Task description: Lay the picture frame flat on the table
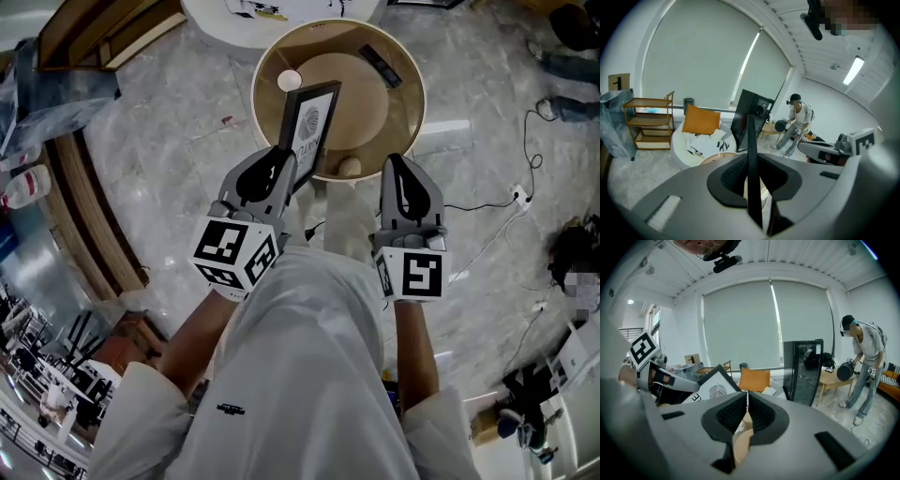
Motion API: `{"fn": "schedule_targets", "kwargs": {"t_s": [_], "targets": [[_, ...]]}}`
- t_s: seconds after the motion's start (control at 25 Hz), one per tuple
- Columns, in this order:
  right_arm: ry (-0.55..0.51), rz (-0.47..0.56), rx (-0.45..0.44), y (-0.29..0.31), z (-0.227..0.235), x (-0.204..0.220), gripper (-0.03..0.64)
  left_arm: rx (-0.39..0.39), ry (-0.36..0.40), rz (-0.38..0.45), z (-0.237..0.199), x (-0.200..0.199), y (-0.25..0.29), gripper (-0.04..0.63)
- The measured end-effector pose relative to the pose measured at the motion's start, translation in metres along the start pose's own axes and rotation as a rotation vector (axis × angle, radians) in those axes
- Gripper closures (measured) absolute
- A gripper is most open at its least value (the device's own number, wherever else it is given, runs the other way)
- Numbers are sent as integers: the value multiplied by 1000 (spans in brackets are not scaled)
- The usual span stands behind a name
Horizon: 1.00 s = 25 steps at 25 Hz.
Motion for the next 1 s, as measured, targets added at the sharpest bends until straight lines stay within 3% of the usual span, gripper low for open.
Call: {"fn": "schedule_targets", "kwargs": {"t_s": [0.72, 1.0], "targets": [[-7, -88, -121, 83, -5, 104, 611, -32, -79, -70, -56, 82, 96, 529], [4, -94, -124, 122, 11, 135, 611, -39, -100, -87, -71, 101, 146, 529]]}}
Point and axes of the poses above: the fingertips, and each gripper's own axes: y forward along the fingers, z to its right, x out of its underside, the point moved 2 cm from there along -y, backward along the fingers, and after that the axes turned 13 degrees about x, right-handed, at the moved point
